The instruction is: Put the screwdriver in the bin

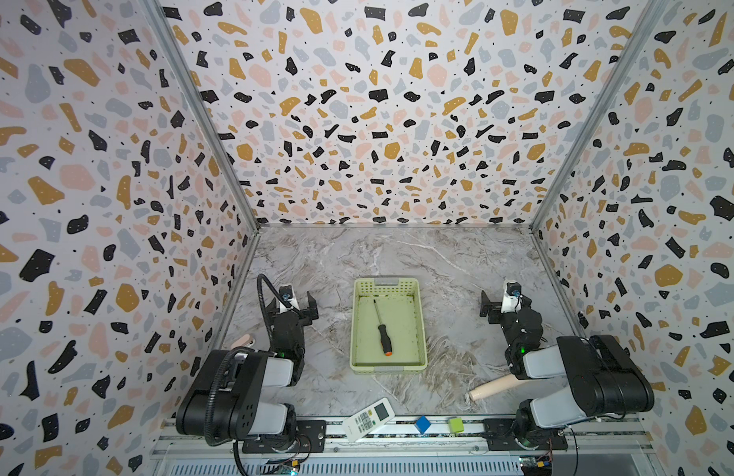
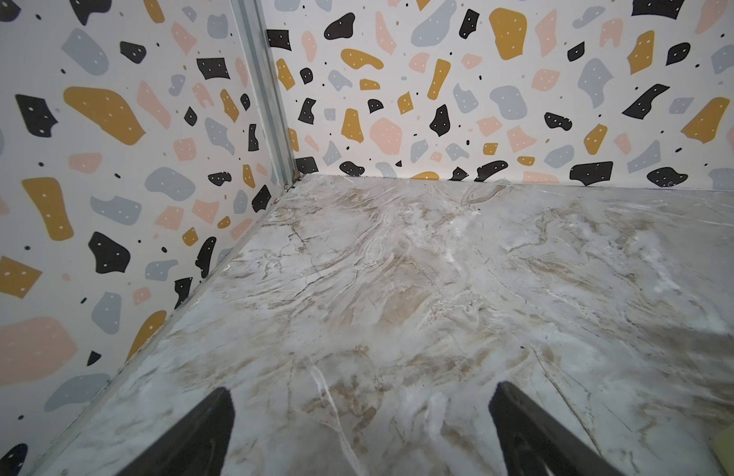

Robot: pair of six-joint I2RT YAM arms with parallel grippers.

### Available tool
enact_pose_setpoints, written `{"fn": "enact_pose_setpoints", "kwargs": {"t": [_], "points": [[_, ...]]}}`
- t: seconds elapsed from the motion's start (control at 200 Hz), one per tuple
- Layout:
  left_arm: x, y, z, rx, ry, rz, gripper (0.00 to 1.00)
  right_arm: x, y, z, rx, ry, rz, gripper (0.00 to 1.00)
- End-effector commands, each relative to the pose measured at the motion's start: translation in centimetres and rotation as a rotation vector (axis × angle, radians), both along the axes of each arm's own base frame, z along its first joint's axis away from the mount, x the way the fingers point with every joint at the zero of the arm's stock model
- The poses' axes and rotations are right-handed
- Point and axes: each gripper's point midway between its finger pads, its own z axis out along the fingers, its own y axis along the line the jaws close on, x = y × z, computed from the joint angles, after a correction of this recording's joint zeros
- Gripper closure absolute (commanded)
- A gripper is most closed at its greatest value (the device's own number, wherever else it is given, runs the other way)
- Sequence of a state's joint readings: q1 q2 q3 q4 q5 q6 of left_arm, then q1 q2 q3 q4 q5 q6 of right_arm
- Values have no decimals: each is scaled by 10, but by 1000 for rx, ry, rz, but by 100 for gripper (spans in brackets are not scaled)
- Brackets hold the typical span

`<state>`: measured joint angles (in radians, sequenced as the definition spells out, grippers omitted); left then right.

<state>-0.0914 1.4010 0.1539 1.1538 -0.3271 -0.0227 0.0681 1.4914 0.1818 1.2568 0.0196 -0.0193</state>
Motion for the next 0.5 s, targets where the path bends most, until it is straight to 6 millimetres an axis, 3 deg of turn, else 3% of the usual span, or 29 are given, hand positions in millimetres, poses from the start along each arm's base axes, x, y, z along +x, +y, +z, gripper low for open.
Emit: {"fn": "enact_pose_setpoints", "kwargs": {"t": [0.0,0.496], "points": [[5,-1,16,-5,-58,-2,1,4,10,7,-21,-21,49,1],[5,0,17,-9,-62,0,0,5,10,7,-16,-19,48,1]]}}
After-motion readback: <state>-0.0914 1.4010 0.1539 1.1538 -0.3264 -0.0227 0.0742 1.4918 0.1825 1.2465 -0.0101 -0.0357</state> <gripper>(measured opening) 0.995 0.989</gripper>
